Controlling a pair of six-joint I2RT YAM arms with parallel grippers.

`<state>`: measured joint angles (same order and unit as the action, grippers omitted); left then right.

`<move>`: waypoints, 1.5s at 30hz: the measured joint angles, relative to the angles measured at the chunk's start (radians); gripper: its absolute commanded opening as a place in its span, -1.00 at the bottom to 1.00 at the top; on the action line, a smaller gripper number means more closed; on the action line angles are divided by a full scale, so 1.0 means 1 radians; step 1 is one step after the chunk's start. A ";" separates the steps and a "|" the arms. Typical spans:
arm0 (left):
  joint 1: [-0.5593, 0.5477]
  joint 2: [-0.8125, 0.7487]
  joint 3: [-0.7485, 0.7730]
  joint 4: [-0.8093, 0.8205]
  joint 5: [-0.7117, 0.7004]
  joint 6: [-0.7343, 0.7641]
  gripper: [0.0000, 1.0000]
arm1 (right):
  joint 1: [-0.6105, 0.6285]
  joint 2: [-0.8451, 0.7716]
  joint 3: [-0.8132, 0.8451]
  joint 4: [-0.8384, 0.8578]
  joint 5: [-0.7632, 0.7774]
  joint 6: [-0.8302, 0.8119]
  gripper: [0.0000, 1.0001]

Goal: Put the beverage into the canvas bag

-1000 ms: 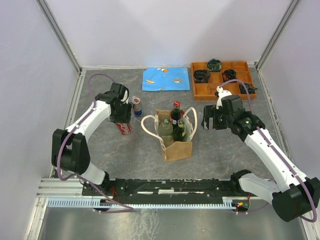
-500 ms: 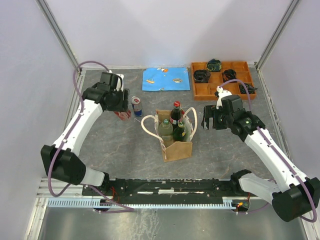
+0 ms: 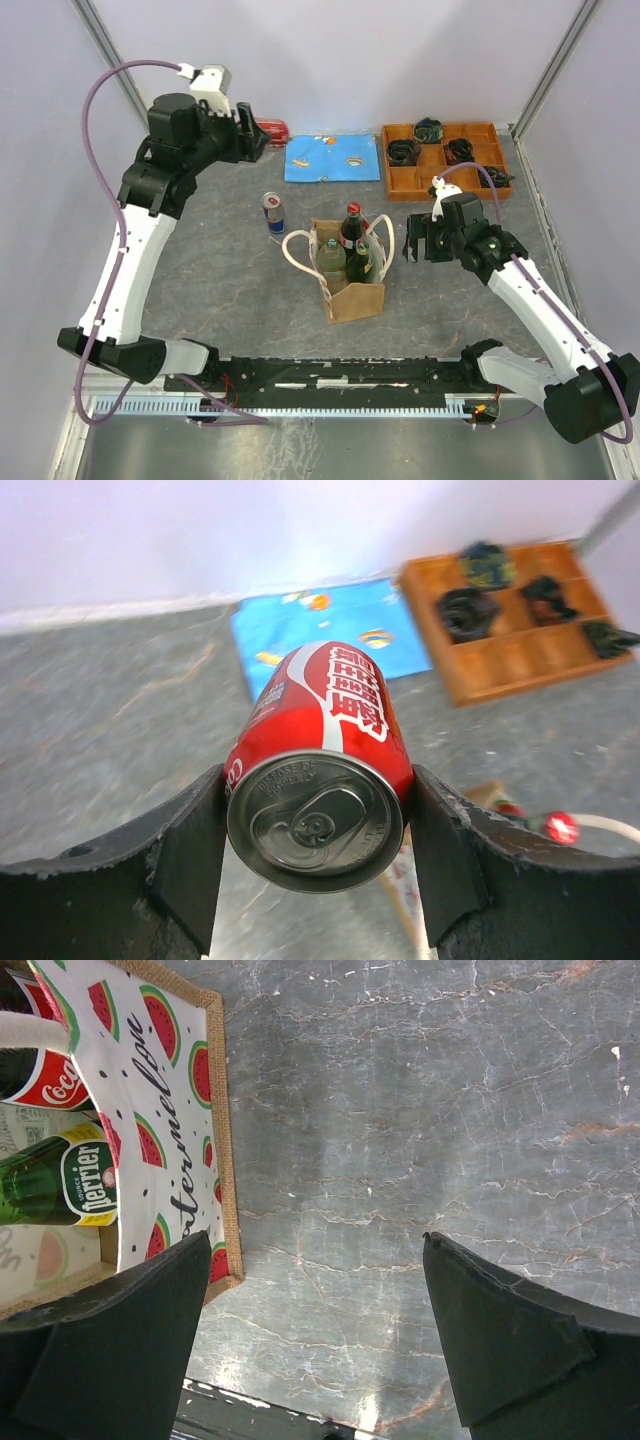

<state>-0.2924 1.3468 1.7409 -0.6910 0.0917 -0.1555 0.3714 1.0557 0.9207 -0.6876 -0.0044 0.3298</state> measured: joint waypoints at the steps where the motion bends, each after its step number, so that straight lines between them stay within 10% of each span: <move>1: -0.016 0.001 0.003 0.013 0.026 -0.005 -0.95 | 0.000 0.000 0.000 0.000 0.000 0.001 0.89; 16: -0.469 0.010 -0.182 -0.028 0.304 0.126 -0.95 | 0.000 -0.057 -0.003 -0.011 0.016 0.011 0.90; 45: -0.600 0.027 -0.407 -0.092 0.092 0.478 -0.95 | 0.000 -0.101 -0.035 -0.048 0.035 -0.006 0.91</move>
<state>-0.8928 1.3735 1.3334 -0.7834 0.1837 0.3229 0.3710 0.9546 0.8856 -0.7353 0.0311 0.3237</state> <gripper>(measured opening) 0.709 0.954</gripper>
